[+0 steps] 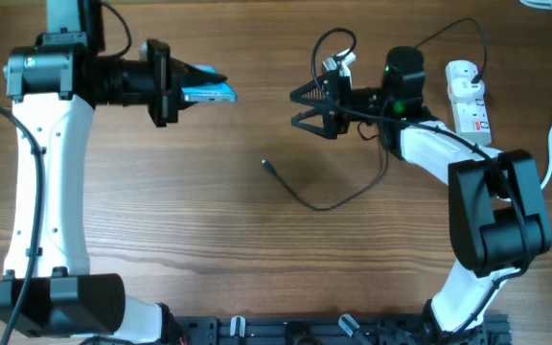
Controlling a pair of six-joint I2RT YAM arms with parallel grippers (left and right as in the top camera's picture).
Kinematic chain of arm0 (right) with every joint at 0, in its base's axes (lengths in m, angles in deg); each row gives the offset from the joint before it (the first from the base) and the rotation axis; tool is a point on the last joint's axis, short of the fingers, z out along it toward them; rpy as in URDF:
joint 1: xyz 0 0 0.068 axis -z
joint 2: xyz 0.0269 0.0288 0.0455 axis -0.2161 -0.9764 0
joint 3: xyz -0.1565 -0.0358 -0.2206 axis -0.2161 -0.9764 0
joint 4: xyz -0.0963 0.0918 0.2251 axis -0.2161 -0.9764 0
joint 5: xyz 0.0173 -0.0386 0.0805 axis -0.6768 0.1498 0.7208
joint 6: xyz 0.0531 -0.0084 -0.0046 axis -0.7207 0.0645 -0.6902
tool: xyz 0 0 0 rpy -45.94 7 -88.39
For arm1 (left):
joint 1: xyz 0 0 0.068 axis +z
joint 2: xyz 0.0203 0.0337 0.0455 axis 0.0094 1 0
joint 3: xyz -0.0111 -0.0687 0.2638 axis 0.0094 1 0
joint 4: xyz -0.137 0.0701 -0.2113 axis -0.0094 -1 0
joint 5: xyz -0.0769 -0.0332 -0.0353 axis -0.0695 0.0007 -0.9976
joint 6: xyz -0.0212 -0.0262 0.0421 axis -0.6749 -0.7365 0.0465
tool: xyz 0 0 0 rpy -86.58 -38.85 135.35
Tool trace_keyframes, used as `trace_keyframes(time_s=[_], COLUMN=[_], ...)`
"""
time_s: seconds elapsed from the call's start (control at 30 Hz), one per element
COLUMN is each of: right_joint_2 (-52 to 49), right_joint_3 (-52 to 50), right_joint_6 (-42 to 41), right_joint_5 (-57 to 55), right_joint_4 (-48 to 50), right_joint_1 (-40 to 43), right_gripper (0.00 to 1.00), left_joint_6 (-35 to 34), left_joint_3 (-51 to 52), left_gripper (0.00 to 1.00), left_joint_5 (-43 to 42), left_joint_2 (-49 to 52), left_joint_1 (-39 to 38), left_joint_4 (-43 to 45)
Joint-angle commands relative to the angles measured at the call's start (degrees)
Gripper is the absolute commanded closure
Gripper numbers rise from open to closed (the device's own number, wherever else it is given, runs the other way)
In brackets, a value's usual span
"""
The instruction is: Plug charger to phone and switch on socket
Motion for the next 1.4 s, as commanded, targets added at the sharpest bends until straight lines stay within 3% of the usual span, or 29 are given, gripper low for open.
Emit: trace_keyframes(time_s=[0.0, 0.23, 0.43, 0.5, 0.63, 0.77, 0.97, 1.37], right_joint_2=[0.04, 0.04, 0.04, 0.04, 0.04, 0.04, 0.04, 0.04], right_joint_3=[-1.38, -1.77, -1.77, -1.77, -1.77, -1.77, -1.77, -1.77], right_joint_6=[9.03, 29.94, 38.18, 38.69, 36.24, 36.24, 36.24, 36.24], right_joint_5=[-3.8, -12.92, -19.41, -20.15, -23.67, -23.71, -25.2, -25.2], right_joint_4=[-3.89, -27.12, -34.32, -34.34, -34.53, -36.61, -37.27, -37.46], right_joint_1=[-0.09, -0.15, -0.13, -0.13, -0.13, -0.13, -0.13, -0.13], right_gripper=[0.0, 0.0, 0.0, 0.0, 0.0, 0.0, 0.0, 0.0], left_joint_6=[-2.86, -2.91, -2.95, -3.63, -12.17, -16.06, -18.64, -18.95], left_joint_3=[-0.37, -0.37, -0.37, -0.37, -0.37, -0.37, -0.37, -0.37], left_gripper=[0.96, 0.96, 0.96, 0.96, 0.96, 0.96, 0.96, 0.96], left_joint_5=[-9.16, -11.02, -7.13, -5.16, 0.17, 0.37, 0.33, -0.68], left_joint_2=[-0.46, -0.85, -0.87, -0.87, -0.87, -0.87, -0.87, -0.87], left_joint_1=[-0.46, -2.45, -10.21, -12.09, -18.56, -21.03, -24.7, -24.79], left_joint_4=[-3.98, -8.17, -8.17, -8.17, -5.55, -5.57, -5.57, -5.57])
